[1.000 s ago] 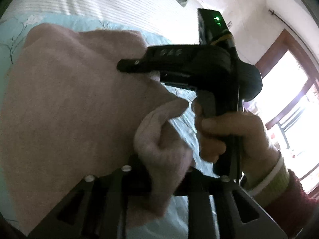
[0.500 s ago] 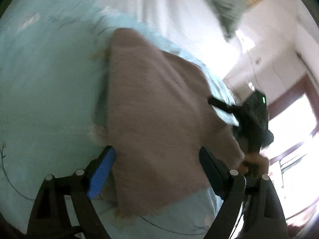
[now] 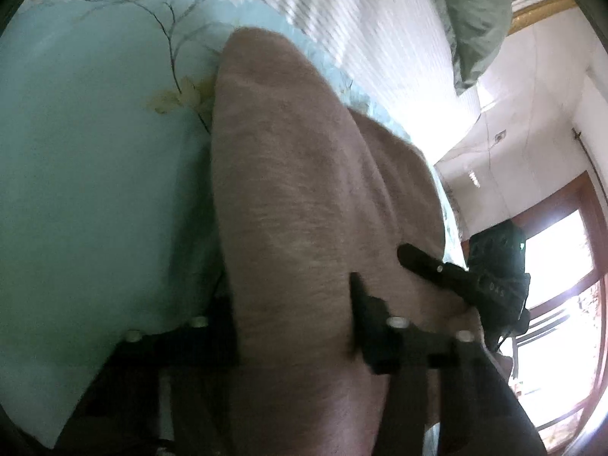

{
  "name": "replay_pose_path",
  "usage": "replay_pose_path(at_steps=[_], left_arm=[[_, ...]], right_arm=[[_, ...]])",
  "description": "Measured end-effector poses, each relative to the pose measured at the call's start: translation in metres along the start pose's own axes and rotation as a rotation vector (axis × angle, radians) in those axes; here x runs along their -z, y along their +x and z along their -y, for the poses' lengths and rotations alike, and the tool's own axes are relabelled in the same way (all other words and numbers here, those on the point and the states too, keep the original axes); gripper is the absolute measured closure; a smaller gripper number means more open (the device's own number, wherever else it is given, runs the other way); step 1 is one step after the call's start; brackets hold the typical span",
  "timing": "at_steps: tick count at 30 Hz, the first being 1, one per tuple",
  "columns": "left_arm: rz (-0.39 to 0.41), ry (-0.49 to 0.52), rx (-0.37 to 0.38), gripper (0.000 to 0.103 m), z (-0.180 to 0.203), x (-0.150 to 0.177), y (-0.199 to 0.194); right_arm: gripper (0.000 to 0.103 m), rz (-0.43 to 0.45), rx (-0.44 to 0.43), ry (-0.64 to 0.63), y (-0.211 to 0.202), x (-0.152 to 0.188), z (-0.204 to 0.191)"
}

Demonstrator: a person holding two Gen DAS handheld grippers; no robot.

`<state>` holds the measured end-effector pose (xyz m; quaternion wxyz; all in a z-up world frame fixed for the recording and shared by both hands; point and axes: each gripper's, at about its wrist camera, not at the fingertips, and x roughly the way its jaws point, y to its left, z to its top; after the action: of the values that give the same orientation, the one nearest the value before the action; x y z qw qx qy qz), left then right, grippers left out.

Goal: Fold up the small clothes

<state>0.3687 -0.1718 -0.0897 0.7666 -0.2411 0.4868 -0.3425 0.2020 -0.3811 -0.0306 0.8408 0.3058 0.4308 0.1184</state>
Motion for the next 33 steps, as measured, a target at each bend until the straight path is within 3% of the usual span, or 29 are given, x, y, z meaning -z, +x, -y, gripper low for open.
replay_pose_path(at_steps=[2, 6, 12, 17, 22, 24, 29, 33], left_arm=[[0.035, -0.002, 0.034, 0.067, 0.002, 0.002, -0.018], [0.126, 0.028, 0.018, 0.068, 0.004, 0.019, -0.079], [0.216, 0.049, -0.060, 0.068, -0.018, 0.045, -0.179], [0.260, 0.012, -0.137, 0.067, -0.053, 0.066, -0.230], [0.230, -0.065, -0.198, 0.066, -0.092, 0.086, -0.226], [0.211, -0.101, -0.204, 0.060, -0.106, 0.096, -0.222], [0.216, -0.134, -0.226, 0.045, -0.117, 0.104, -0.230], [0.263, -0.099, -0.271, 0.046, -0.104, 0.112, -0.255]], right_arm=[[0.066, 0.018, -0.002, -0.010, -0.005, 0.002, -0.008], [0.069, 0.046, -0.085, -0.037, -0.005, 0.017, -0.039], [0.069, -0.008, -0.221, -0.125, 0.041, 0.043, -0.104], [0.069, -0.075, -0.287, -0.183, 0.091, 0.060, -0.149], [0.068, -0.138, -0.247, -0.212, 0.127, 0.071, -0.163], [0.064, -0.146, -0.204, -0.214, 0.132, 0.072, -0.160], [0.043, -0.168, -0.135, -0.210, 0.130, 0.073, -0.154], [0.034, -0.114, -0.068, -0.231, 0.112, 0.068, -0.157]])
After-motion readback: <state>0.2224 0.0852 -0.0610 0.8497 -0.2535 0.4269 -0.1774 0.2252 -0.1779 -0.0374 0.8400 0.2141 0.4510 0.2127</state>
